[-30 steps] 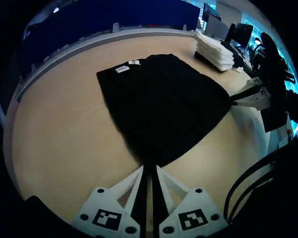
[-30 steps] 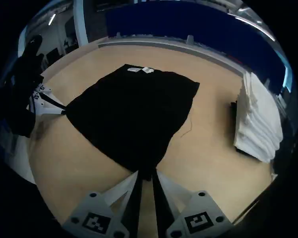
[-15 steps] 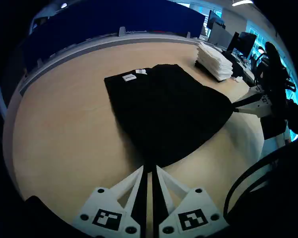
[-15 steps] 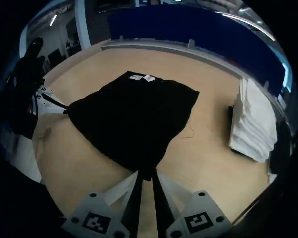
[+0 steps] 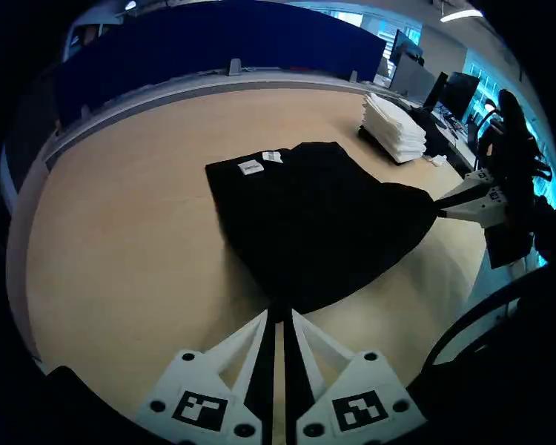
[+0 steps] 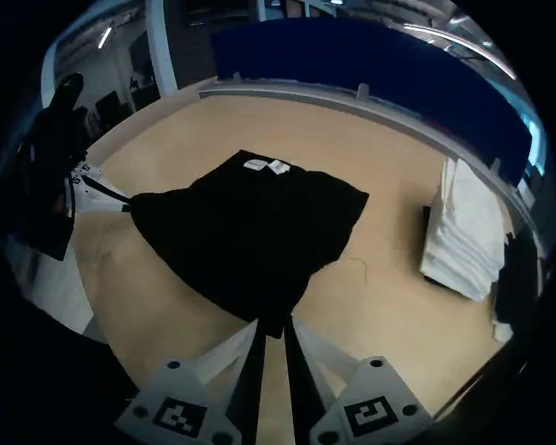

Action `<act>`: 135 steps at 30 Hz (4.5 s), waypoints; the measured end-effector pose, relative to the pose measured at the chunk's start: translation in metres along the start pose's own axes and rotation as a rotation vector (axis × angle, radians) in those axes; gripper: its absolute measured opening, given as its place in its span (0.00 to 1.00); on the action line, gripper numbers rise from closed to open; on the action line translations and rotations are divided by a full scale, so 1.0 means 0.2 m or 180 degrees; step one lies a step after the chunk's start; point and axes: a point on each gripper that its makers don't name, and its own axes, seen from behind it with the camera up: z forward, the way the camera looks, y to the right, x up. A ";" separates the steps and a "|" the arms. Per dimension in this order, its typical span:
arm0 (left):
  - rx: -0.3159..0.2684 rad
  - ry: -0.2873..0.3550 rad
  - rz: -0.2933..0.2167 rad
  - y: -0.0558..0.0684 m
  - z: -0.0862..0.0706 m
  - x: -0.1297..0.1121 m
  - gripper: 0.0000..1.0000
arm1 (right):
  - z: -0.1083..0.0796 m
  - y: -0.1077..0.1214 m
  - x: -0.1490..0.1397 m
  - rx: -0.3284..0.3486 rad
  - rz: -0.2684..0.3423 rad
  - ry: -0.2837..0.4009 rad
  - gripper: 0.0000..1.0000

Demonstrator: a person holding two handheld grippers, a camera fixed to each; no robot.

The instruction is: Fold towel

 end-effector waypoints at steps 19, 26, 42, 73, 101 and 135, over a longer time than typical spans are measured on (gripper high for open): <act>-0.0030 0.0017 -0.0105 0.09 -0.20 -0.01 0.07 | -0.20 -0.12 -0.01 0.0105 0.0089 -0.0037 0.18; -0.0032 0.0046 -0.0146 0.10 -0.20 0.02 0.07 | -0.20 -0.11 0.00 0.0102 0.0109 -0.0033 0.18; -0.0008 0.0131 -0.0140 0.03 -0.18 0.22 0.07 | -0.18 -0.03 0.18 0.0157 0.0165 0.0028 0.17; 0.0141 -0.0036 -0.0208 -0.29 0.36 0.50 0.07 | 0.32 0.39 0.41 0.0028 0.0307 -0.0298 0.17; 0.0213 -0.0094 -0.0253 -0.40 0.54 0.53 0.20 | 0.48 0.49 0.43 -0.0180 0.0332 -0.0352 0.29; 0.0367 0.0100 -0.0393 -0.42 0.31 0.46 0.86 | 0.39 0.43 0.35 -0.0113 0.0172 -0.0320 0.91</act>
